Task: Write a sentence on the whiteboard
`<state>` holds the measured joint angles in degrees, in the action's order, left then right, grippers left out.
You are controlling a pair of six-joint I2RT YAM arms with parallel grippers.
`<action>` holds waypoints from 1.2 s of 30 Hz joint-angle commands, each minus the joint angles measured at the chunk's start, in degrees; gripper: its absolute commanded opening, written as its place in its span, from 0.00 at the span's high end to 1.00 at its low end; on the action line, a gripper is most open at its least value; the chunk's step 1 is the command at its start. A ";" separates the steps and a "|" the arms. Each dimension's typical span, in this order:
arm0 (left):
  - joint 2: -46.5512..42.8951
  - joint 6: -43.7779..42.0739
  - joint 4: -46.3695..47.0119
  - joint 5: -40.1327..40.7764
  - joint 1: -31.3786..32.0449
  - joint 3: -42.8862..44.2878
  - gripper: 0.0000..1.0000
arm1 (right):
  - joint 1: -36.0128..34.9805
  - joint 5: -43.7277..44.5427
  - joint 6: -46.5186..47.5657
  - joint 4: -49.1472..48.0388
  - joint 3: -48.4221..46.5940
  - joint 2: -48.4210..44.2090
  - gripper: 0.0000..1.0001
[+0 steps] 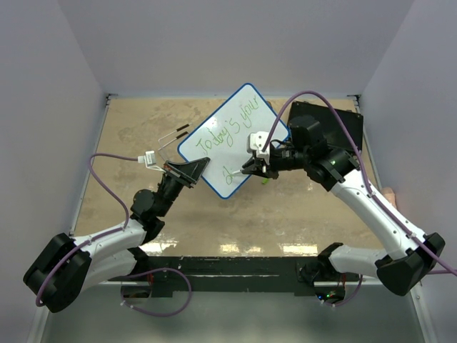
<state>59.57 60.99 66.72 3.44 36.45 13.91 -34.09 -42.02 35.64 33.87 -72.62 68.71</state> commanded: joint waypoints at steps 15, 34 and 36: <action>-1.56 2.20 11.42 0.51 -0.67 0.50 1.00 | 0.95 1.06 -0.75 -2.14 0.64 -2.00 1.00; -1.48 2.47 11.94 0.60 -0.76 0.24 1.00 | 0.86 1.85 -0.48 -1.88 0.55 -1.74 1.00; -1.56 2.55 11.94 0.60 -0.76 0.06 1.00 | 0.86 1.42 -0.48 -1.96 0.46 -1.73 1.00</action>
<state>59.57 62.00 66.76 3.42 36.01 13.23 -33.30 -40.97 35.55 33.17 -71.75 68.14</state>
